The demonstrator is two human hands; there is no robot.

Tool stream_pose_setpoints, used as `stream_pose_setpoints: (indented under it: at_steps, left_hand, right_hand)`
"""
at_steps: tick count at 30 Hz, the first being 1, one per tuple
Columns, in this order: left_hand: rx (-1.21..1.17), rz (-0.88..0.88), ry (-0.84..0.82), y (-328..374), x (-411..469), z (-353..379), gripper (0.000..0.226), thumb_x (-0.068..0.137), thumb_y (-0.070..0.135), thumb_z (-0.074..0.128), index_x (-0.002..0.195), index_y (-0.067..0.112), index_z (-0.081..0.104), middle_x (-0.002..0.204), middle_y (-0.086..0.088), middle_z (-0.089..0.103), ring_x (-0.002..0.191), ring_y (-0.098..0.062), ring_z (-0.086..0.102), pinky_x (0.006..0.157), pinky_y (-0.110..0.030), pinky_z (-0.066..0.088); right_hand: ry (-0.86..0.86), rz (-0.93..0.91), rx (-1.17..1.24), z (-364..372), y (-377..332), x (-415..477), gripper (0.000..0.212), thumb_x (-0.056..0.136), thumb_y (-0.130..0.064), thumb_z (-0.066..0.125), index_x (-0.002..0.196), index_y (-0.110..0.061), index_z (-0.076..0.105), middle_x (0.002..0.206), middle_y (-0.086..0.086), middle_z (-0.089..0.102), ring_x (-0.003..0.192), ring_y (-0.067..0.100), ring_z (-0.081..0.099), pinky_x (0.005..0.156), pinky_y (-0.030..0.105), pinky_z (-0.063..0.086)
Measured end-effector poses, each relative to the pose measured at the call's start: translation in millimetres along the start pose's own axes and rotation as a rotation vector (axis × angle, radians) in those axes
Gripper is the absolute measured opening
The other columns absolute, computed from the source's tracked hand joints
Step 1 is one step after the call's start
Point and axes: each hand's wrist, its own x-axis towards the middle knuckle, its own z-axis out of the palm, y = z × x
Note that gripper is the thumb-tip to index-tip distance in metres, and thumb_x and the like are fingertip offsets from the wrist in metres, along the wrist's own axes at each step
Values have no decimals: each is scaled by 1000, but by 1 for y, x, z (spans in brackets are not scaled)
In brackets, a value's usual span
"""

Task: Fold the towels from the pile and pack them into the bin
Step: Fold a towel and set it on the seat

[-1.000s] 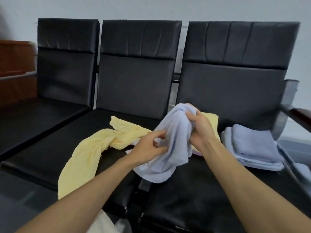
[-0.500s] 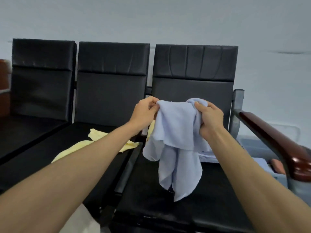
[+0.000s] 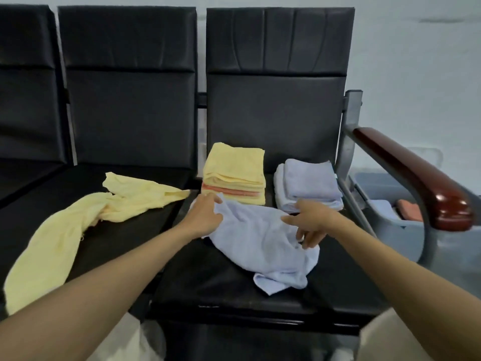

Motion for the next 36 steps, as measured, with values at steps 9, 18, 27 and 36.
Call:
stream_pose_setpoints:
  at_steps: [9,18,27,36]
  left_hand:
    - [450,-42,-262,-15,-18,40,40,97,52,40,84,18,56,97,-5,68,78,-19,61,68,-32,43]
    - [567,32,-218,-12,-11,59,25,96,41,46,103,18,47,112,-4,61,88,-22,54,61,-31,34]
    - [-811,-152,67,-13,-7,28,28,93,21,39,105,8,61,94,-8,67,79,-17,62,59,-27,50]
    - [-1084,-284,130,-16,-3,3,15,86,16,62,97,5,65,96,-5,68,84,-22,63,73,-35,51]
  right_hand:
    - [204,-249,-136,34,27,64,31,95,-44,51,96,-14,48,84,-2,51,82,20,51,56,25,33]
    - [-29,-94,-226,37,31,63,17,86,-20,59,100,-12,59,97,8,58,88,22,57,78,32,49]
    - [-106,-151,538,19,33,41,35,87,-28,69,111,-3,65,108,8,70,99,22,64,86,34,51]
    - [325,-130,663,16,31,45,39,85,-35,70,104,-2,61,99,11,67,89,25,61,76,37,49]
